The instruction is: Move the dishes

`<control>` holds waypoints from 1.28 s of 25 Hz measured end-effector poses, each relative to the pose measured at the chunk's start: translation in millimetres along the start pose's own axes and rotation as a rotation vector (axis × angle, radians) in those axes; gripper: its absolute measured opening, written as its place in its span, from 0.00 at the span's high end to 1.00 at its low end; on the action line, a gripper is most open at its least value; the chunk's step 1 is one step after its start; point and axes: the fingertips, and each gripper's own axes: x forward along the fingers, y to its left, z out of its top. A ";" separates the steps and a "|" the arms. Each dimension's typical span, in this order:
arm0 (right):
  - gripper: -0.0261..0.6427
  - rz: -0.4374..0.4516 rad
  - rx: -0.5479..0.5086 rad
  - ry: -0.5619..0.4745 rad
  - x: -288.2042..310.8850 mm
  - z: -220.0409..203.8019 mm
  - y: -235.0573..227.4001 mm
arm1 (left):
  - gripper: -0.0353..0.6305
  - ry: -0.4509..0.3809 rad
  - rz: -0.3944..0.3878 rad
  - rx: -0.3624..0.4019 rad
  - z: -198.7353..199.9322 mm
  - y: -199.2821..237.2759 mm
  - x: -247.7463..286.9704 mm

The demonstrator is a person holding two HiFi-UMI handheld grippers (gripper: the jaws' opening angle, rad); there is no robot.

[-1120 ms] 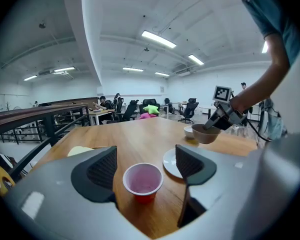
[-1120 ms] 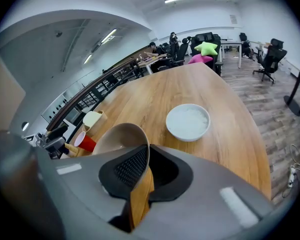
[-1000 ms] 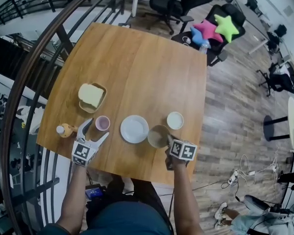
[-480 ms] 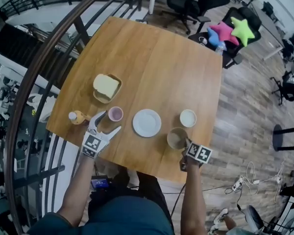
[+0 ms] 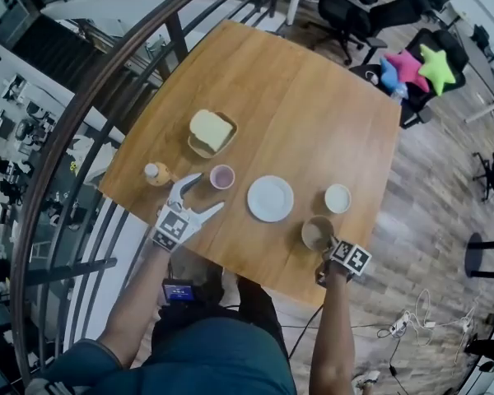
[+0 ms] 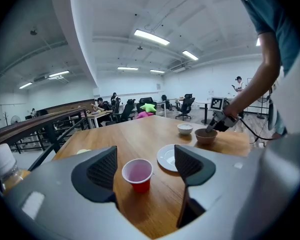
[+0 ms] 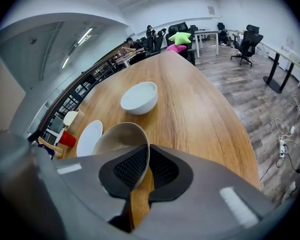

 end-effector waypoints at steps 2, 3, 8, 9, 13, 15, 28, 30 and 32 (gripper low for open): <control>0.92 0.003 0.001 -0.006 -0.5 0.3 -0.5 | 0.43 -0.003 0.003 0.003 2.1 0.5 -5.8; 0.92 0.003 -0.004 -0.009 -1.2 1.1 -0.5 | 0.43 -0.003 0.004 0.005 3.5 1.0 -8.6; 0.92 -0.004 -0.033 -0.011 -5.2 1.4 2.3 | 0.43 -0.003 0.007 0.009 6.3 7.8 -24.0; 0.91 -0.009 -0.040 -0.011 -6.7 0.8 2.9 | 0.44 -0.006 0.007 0.009 6.3 9.3 -26.9; 0.90 -0.040 -0.061 -0.038 -22.0 9.1 4.5 | 0.44 -0.025 0.008 0.006 15.8 14.7 -36.4; 0.90 -0.064 -0.064 -0.058 -34.2 15.8 5.7 | 0.45 -0.035 0.010 0.004 23.1 18.0 -43.0; 0.90 0.128 -0.202 -0.506 -174.7 100.2 129.9 | 0.49 -0.141 -0.023 -0.031 72.9 24.1 -75.3; 0.90 0.190 -0.281 -0.568 -199.2 107.4 162.5 | 0.50 -0.178 -0.043 -0.046 90.2 20.8 -80.4; 0.90 0.246 -0.352 -0.613 -222.2 109.0 194.2 | 0.51 -0.207 -0.062 -0.048 107.6 17.5 -86.0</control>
